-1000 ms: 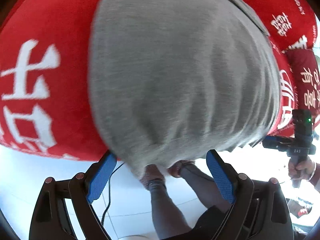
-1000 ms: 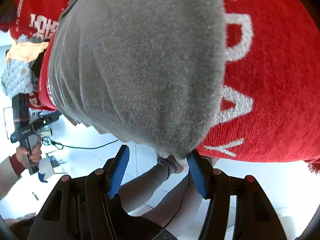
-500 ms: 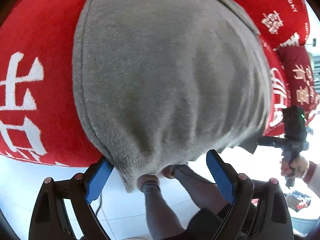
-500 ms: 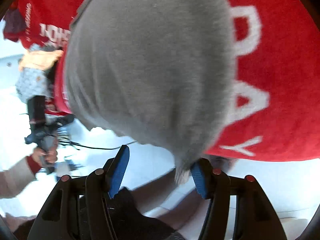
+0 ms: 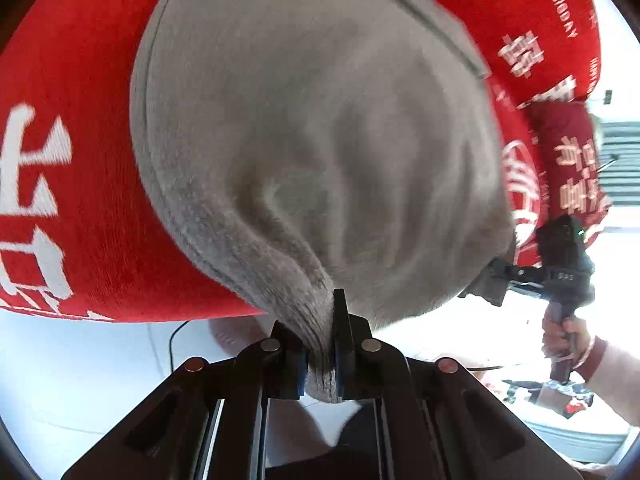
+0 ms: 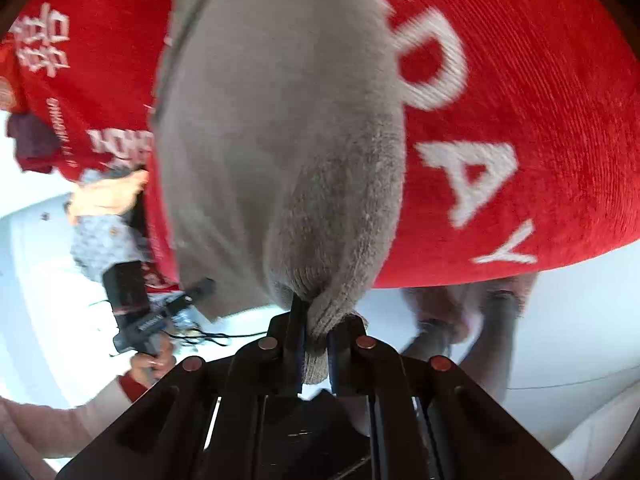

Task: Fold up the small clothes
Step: 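Lift the hem with both tools, fold it onto the collar, then release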

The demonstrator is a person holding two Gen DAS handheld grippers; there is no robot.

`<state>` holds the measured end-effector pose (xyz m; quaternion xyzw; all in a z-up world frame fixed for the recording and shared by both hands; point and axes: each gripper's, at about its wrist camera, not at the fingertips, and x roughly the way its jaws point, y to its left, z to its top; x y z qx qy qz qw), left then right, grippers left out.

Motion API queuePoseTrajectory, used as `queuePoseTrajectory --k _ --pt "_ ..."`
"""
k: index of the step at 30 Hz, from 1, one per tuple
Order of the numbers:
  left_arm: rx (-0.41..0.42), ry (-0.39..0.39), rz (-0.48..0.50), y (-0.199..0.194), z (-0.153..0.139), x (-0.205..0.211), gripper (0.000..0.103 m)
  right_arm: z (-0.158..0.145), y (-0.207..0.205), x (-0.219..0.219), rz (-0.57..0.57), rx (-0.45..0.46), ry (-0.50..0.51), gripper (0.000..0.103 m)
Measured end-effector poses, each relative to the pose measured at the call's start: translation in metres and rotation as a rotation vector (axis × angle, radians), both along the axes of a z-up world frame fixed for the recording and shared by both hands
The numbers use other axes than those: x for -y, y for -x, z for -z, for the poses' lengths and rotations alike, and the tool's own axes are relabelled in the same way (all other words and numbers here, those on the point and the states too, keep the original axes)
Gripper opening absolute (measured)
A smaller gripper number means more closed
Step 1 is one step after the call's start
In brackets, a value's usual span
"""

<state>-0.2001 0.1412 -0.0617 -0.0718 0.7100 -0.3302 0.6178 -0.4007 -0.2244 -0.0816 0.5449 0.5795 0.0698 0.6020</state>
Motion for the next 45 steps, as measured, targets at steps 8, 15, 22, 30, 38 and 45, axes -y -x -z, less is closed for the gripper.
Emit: queuePoseTrajectory --k 8,15,22,30,38,45 --pt "0.050 0.134 -0.084 -0.044 -0.049 -0.001 0.010 -0.054 -0.026 0.021 0.073 0.166 -0.033 0.009" --pt "0.122 0.217 -0.194 -0.108 -0.085 0.008 0.010 -0.098 -0.097 0.061 0.116 0.340 -0.029 0.009" --pt "0.209 0.220 -0.275 -0.192 -0.100 0.034 0.010 -0.113 -0.205 0.106 0.076 0.412 0.013 0.009" --pt "0.247 0.138 -0.311 -0.289 -0.060 0.097 0.010 -0.066 -0.314 0.157 0.096 0.360 0.012 0.009" --pt "0.215 -0.077 -0.359 -0.323 -0.001 0.124 0.011 0.017 -0.358 0.174 0.092 0.179 0.051 0.009" --pt "0.278 -0.150 -0.312 -0.320 -0.038 0.129 0.016 0.008 -0.359 0.186 0.106 0.169 0.097 0.037"
